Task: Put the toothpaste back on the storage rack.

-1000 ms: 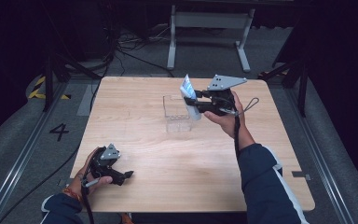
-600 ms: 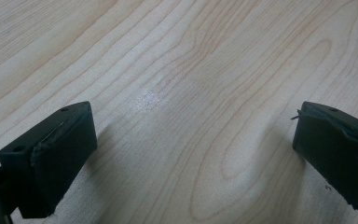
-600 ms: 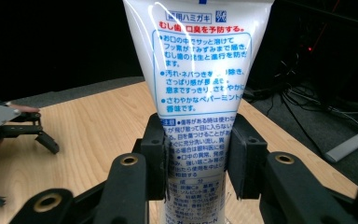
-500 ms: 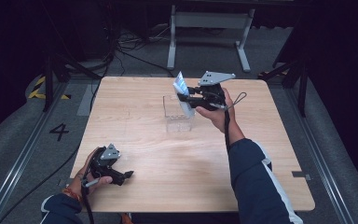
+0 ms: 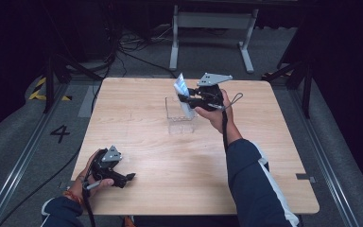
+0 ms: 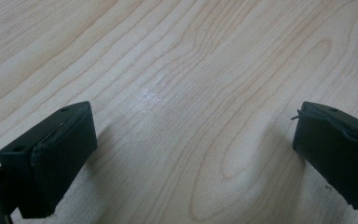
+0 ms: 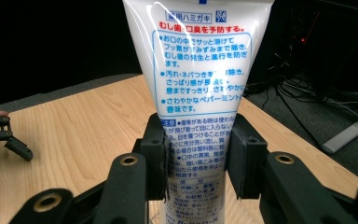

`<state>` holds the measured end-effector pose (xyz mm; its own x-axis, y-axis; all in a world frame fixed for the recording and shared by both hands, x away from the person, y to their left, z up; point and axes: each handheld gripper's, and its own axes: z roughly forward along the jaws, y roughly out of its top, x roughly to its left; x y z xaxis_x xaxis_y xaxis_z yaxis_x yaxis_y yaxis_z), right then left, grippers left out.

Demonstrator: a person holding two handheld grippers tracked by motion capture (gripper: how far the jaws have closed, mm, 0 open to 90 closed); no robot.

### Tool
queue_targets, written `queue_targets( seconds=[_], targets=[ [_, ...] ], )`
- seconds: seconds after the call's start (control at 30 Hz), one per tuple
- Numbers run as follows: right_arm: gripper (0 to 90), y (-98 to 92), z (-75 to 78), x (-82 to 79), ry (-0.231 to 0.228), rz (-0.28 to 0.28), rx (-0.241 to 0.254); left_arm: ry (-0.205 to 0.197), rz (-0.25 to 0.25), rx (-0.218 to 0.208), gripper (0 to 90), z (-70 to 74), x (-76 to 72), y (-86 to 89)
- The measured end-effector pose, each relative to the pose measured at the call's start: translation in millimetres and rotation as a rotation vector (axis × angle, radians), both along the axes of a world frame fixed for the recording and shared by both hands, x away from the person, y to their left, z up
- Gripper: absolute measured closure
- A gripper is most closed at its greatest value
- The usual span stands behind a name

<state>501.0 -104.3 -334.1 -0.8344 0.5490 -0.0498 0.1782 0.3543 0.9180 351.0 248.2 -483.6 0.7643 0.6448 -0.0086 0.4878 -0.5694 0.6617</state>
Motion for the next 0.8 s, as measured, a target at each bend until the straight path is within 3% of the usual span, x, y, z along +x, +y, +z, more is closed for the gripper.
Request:
queue_targets(
  seconds=[0.8],
  targets=[
    [63.4,0.0,-26.7,8.1,0.006,-0.053,-0.015,0.0,0.0,0.0,0.0,0.0,0.0,0.0]
  ],
)
